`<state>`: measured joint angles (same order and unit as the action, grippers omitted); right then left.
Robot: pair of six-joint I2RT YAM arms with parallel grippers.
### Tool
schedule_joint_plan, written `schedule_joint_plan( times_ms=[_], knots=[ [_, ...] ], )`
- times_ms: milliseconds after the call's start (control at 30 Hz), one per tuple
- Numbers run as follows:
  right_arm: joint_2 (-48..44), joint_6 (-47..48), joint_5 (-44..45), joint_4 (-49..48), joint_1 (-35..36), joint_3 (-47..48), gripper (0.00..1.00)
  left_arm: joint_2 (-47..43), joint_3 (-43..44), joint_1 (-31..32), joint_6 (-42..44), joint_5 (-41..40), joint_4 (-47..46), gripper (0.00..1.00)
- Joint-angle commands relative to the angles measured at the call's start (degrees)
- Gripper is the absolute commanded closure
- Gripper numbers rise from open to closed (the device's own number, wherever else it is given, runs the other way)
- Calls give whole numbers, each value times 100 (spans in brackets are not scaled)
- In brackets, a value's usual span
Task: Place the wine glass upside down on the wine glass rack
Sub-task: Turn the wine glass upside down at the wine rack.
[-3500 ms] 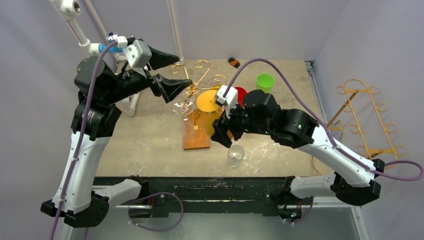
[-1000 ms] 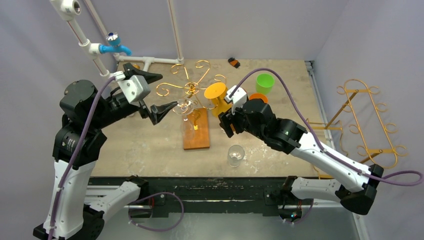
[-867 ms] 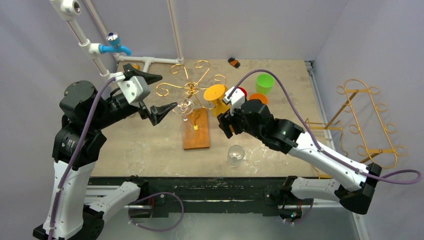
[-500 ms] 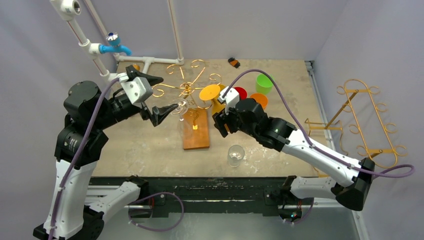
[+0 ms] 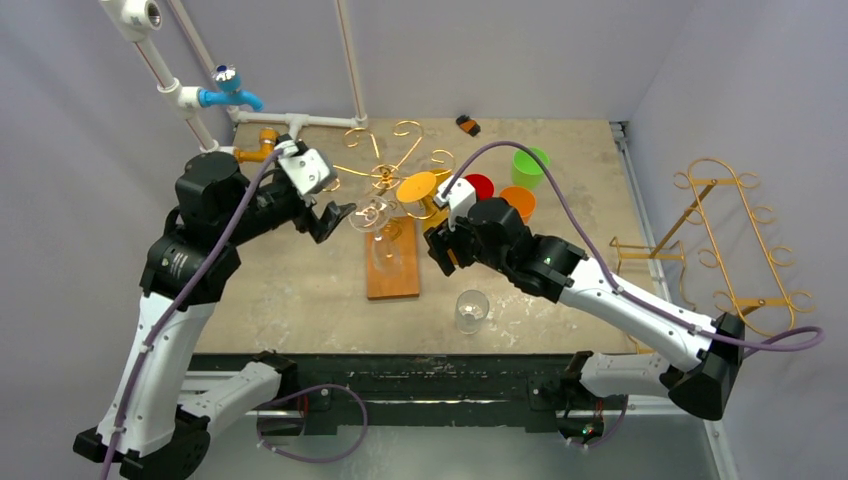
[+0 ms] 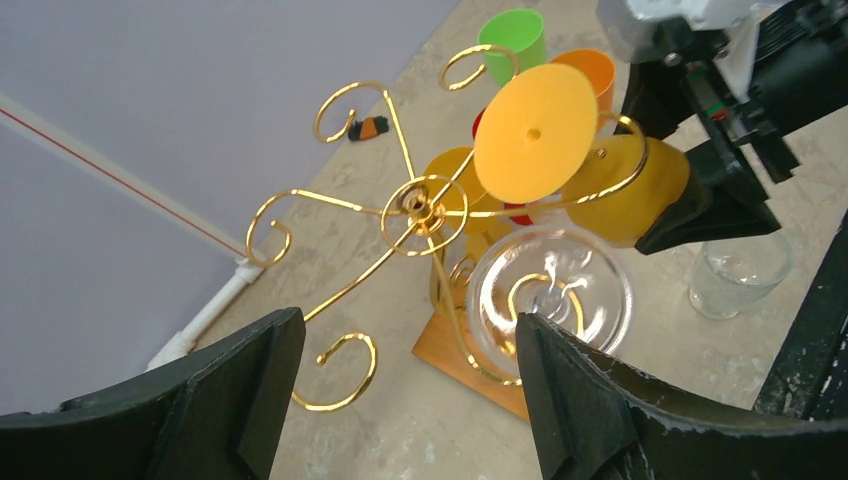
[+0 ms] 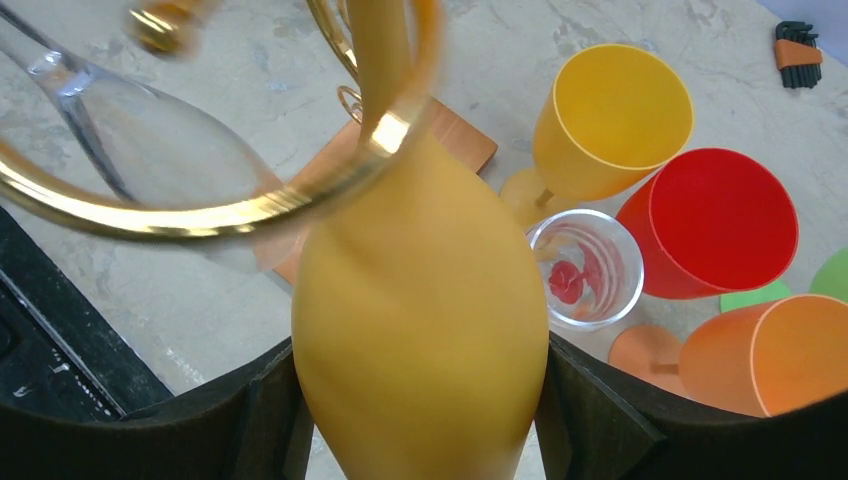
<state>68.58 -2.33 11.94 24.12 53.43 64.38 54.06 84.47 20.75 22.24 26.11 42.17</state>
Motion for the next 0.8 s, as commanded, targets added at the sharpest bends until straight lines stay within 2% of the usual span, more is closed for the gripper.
schedule_joint_plan(
  times_ms=[0,267,533,767],
  knots=[
    [-174,64,-261,-383,-26,-37,100,106,-43,16,76,-565,-68,19],
    [-191,59,-392,-609,-20,-180,100,160,-62,16,94,-1233,-112,22],
    [-352,-4,-464,-809,164,-350,100,299,-186,16,111,-2126,-117,29],
    [-450,14,-349,-942,307,-484,100,326,-379,12,101,-2186,-150,30]
  ],
)
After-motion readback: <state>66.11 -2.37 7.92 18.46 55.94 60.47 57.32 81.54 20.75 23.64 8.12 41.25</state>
